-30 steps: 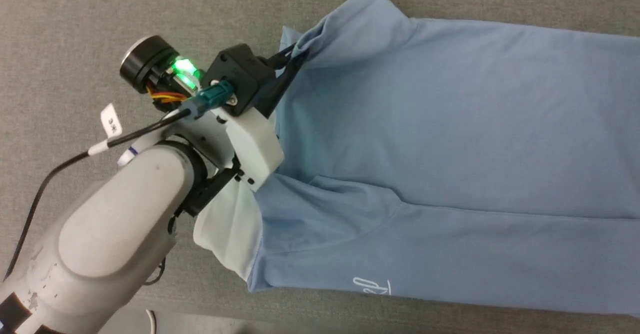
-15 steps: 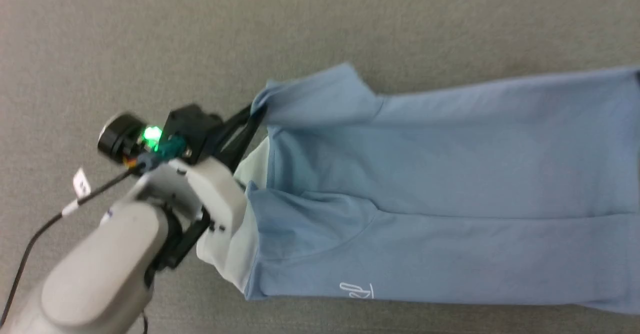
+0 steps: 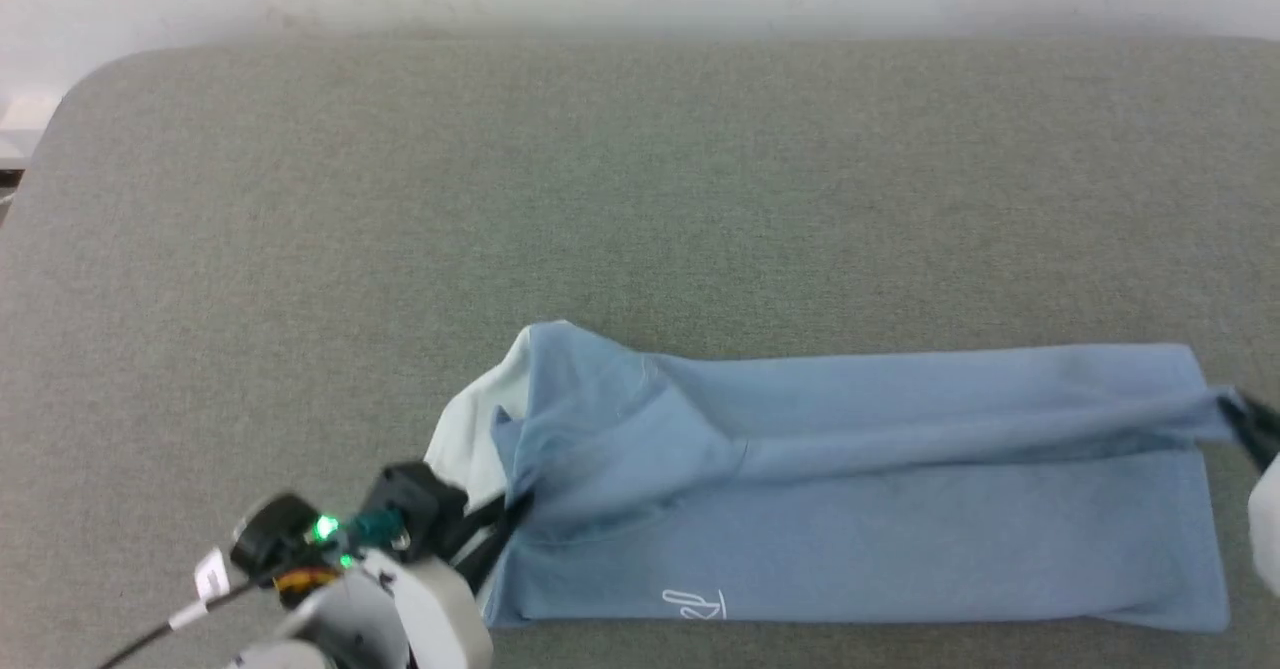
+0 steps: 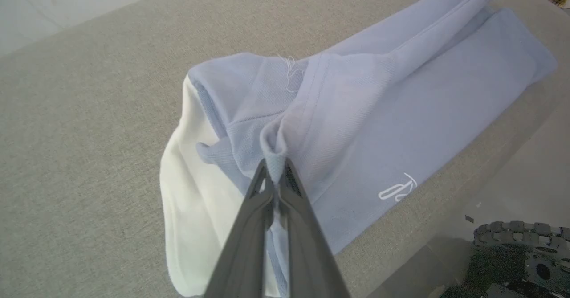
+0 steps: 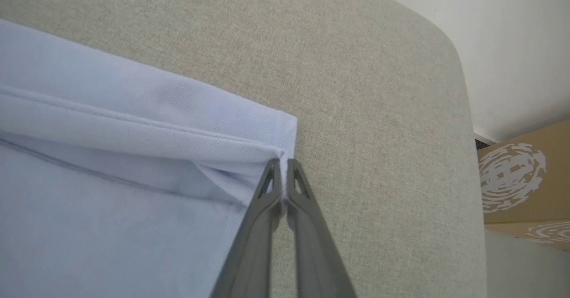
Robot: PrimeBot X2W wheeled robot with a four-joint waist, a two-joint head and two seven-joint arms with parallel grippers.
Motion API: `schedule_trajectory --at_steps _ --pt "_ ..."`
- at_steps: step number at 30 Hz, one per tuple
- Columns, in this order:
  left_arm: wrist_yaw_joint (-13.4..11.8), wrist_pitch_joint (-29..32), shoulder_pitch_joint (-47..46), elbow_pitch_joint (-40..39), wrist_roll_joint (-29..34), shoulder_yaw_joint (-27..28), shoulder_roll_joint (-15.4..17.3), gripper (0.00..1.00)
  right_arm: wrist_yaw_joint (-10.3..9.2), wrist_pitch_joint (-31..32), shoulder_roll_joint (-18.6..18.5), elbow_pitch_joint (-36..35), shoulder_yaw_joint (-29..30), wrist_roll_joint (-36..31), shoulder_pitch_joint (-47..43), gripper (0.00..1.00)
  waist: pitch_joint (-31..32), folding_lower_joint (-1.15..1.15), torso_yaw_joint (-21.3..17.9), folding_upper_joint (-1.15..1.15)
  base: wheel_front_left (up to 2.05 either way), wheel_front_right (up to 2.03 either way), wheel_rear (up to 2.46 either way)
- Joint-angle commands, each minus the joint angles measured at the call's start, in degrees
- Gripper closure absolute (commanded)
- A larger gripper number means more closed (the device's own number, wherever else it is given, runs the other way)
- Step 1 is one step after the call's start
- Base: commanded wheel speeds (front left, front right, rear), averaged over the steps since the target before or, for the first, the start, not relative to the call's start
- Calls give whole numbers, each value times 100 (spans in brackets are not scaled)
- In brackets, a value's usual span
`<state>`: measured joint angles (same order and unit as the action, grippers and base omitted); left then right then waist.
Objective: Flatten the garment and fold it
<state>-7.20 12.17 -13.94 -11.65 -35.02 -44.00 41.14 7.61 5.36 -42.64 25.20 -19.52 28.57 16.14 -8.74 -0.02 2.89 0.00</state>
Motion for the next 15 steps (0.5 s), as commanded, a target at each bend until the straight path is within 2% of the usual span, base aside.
schedule_trajectory --at_steps 1,7,14,15 --pt "-23 15 136 92 -55 -76 -10 100 -12 65 41 -94 53 -66 -205 100 -1 2 -27 0 0 0 0" --pt "137 -78 187 807 82 -360 -170 100 -12 360 50 -378 -95 -240 -666 100 -97 2 -72 0 0 0 0" --pt "382 -364 -83 1750 313 -563 -466 100 -12 553 -55 -326 -529 -579 -627 100 -207 2 -85 0 0 0 0" --pt "405 -417 -105 1852 330 -582 -512 78 -12 542 -45 -304 -558 -584 -603 86 -208 2 -84 0 0 0 0"
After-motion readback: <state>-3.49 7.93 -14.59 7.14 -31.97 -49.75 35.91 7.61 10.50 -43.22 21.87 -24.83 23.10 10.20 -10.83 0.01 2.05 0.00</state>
